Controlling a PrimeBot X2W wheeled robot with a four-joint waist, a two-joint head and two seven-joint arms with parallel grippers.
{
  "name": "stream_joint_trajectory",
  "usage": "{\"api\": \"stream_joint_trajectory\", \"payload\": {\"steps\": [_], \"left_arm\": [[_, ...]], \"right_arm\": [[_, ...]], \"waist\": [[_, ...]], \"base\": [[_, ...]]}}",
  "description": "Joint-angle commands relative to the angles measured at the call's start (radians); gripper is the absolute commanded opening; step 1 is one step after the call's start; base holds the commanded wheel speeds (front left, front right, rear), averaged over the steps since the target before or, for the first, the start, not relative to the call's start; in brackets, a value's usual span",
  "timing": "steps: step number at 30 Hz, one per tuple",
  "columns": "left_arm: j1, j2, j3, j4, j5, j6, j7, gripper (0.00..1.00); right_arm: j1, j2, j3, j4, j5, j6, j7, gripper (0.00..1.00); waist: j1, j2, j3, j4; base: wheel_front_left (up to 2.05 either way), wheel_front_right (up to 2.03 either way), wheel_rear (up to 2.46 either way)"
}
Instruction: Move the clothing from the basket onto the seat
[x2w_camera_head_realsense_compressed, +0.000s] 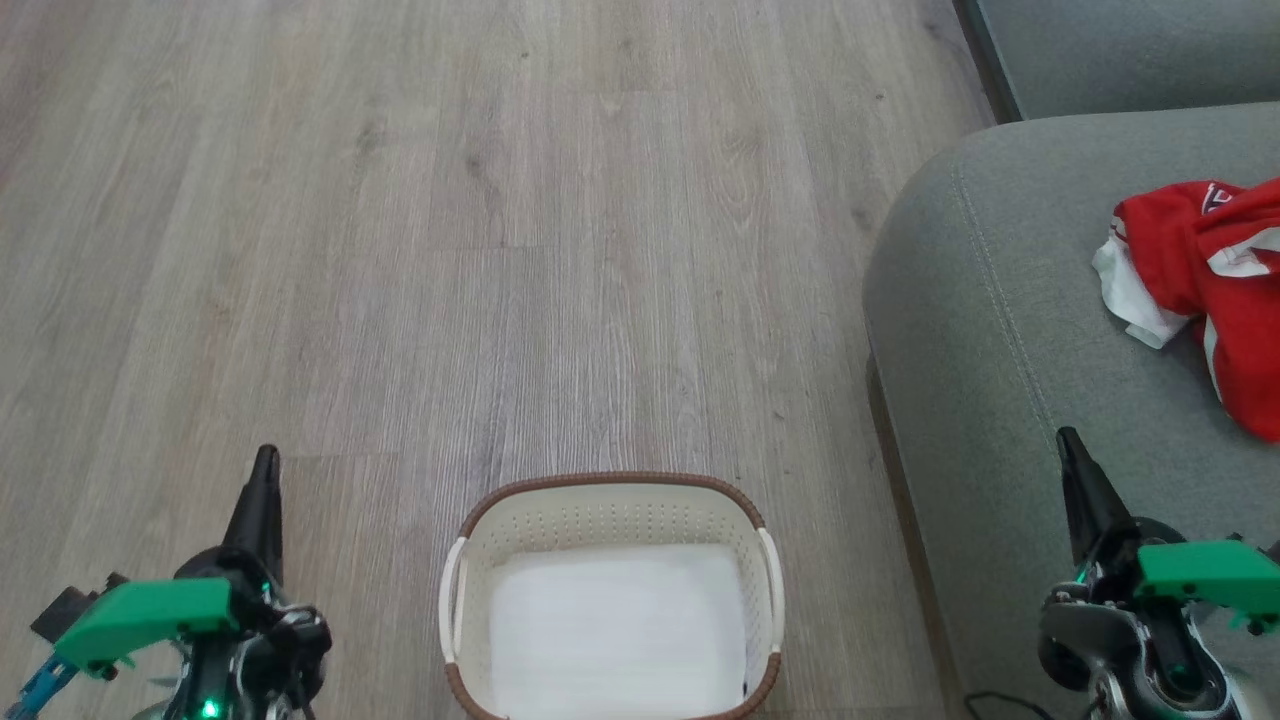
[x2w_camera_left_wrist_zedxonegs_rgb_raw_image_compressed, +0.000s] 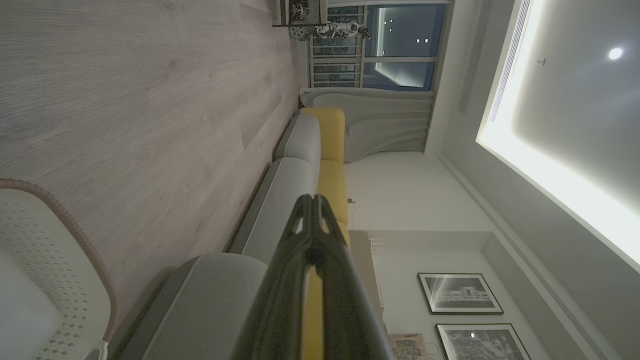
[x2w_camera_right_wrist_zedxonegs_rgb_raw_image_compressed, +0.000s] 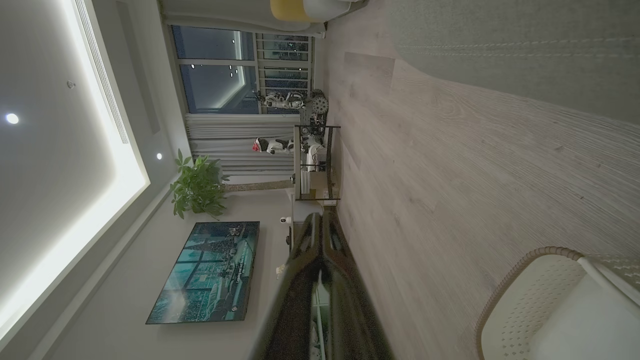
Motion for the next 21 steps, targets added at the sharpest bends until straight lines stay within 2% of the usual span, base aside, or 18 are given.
{"api": "stream_joint_trajectory", "payload": {"steps": [1, 21], "left_arm": [[-0.048, 0.006, 0.037, -0.027, -0.002, -0.007, 0.008, 0.00], [-0.048, 0.006, 0.037, -0.027, -0.002, -0.007, 0.008, 0.00]], "right_arm": [[-0.048, 0.003, 0.017, -0.032, 0.002, 0.000, 0.007, 0.00], [-0.048, 0.004, 0.015, -0.032, 0.000, 0.000, 0.009, 0.00]], "waist": [[0.0000, 0.0000, 0.000, 0.000], [0.0000, 0.0000, 0.000, 0.000]], "base": [[0.00, 0.00, 0.00], [0.00, 0.00, 0.00]]}}
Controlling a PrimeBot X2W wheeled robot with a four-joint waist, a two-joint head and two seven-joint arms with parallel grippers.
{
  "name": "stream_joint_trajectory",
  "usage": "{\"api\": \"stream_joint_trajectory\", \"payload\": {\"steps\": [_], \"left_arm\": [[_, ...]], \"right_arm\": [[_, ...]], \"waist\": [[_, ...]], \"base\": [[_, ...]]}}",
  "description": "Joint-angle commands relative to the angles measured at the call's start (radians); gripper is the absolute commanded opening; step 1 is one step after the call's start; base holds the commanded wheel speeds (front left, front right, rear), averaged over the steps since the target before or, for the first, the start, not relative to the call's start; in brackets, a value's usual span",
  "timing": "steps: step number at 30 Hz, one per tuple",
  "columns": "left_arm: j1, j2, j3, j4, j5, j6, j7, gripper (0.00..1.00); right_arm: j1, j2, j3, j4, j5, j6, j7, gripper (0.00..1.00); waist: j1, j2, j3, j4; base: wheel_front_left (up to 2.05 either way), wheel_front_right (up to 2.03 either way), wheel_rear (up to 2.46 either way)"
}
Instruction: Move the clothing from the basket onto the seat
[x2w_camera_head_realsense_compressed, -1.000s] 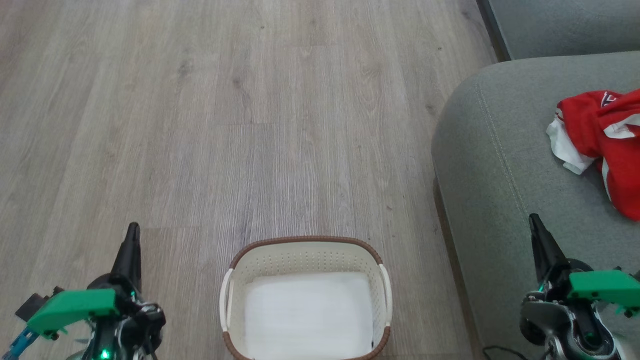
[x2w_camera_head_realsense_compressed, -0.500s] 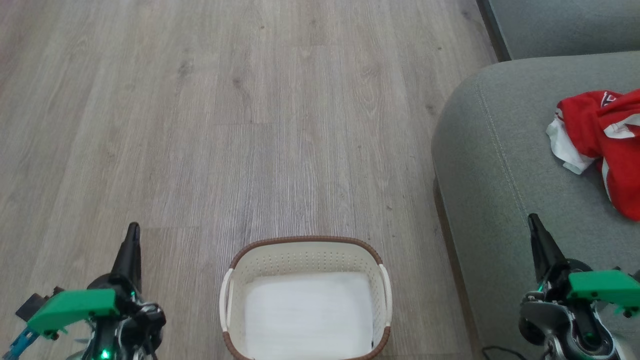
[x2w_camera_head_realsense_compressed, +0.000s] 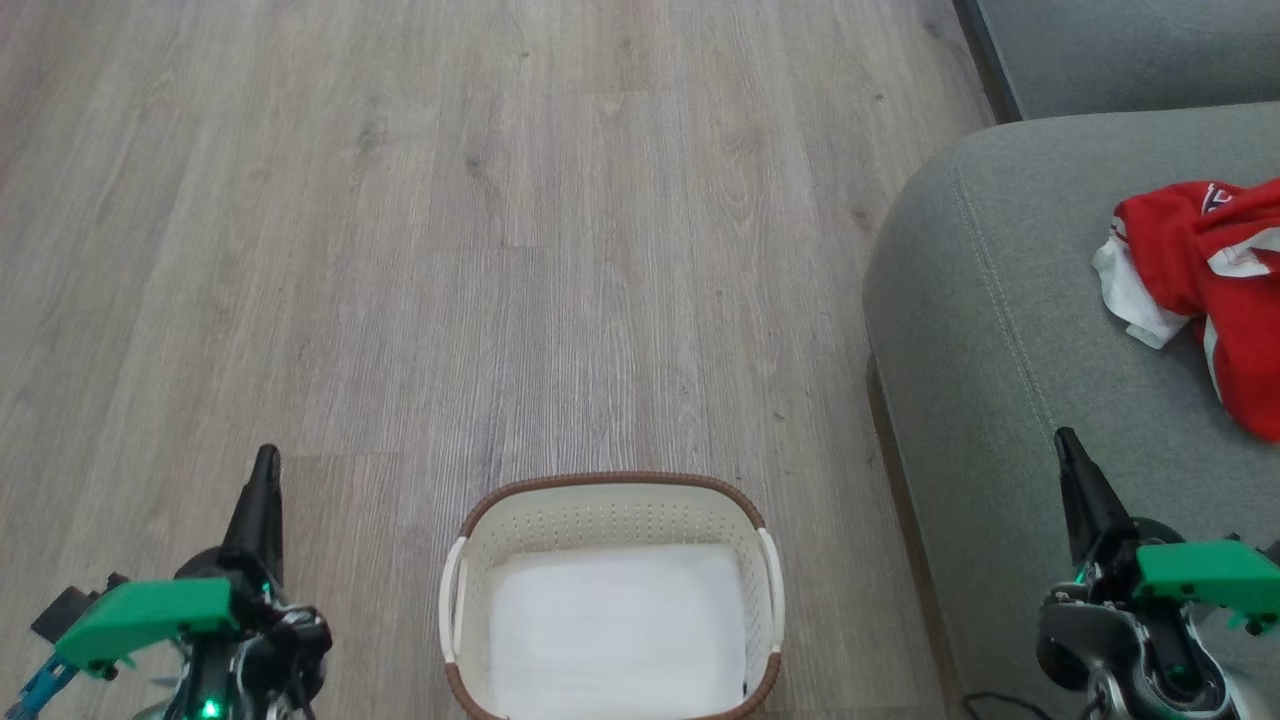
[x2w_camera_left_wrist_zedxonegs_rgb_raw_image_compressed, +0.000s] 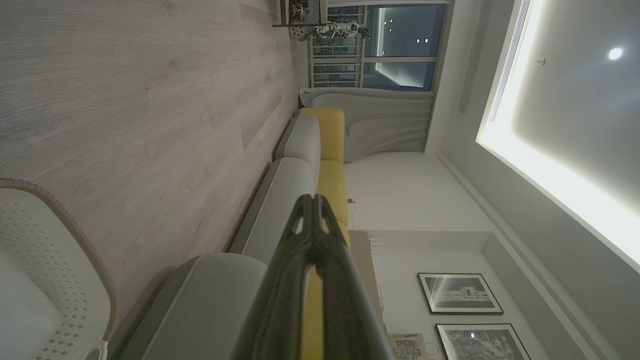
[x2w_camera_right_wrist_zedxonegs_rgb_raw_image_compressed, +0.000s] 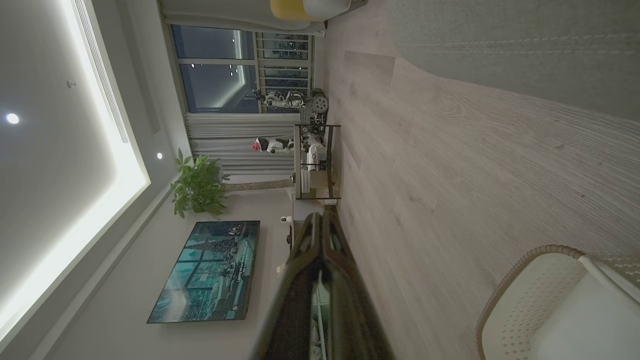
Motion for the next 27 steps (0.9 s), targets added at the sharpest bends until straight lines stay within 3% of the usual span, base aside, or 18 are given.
{"api": "stream_joint_trajectory", "payload": {"steps": [1, 27], "left_arm": [[-0.048, 0.006, 0.037, -0.027, -0.002, -0.007, 0.008, 0.00], [-0.048, 0.006, 0.037, -0.027, -0.003, -0.007, 0.008, 0.00]], "right_arm": [[-0.048, 0.001, 0.016, -0.032, 0.000, 0.000, 0.005, 0.00], [-0.049, 0.002, 0.015, -0.032, -0.001, 0.000, 0.006, 0.00]], "waist": [[0.0000, -0.0001, 0.000, 0.000], [0.0000, -0.0001, 0.000, 0.000]], "base": [[0.00, 0.00, 0.00], [0.00, 0.00, 0.00]]}}
